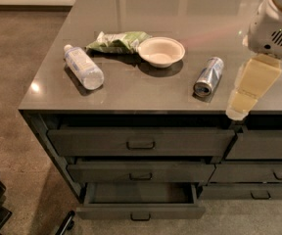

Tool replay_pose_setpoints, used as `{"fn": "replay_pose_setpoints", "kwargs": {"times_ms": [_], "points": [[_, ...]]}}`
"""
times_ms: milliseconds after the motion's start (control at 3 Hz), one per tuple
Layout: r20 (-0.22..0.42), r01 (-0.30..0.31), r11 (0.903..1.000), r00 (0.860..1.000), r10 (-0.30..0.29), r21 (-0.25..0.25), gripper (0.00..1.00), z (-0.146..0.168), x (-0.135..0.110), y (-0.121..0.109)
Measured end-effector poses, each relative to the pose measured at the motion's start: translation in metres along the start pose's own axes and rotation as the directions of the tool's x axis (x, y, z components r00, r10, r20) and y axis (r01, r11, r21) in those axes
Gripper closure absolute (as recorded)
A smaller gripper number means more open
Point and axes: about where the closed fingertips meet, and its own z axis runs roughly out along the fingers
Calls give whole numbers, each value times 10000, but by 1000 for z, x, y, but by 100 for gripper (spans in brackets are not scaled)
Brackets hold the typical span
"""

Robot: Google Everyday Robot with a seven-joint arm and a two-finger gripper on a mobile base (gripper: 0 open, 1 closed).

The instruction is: Close bottom drawer

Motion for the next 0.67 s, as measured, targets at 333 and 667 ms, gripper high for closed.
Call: {"fn": "replay_pose_setpoints", "kwargs": {"times_ms": [333,667], "points": [[0,0,10000,10000,0,0,0,0,0,0],[195,-26,10000,9998,26,-20,0,3,1,1]]}}
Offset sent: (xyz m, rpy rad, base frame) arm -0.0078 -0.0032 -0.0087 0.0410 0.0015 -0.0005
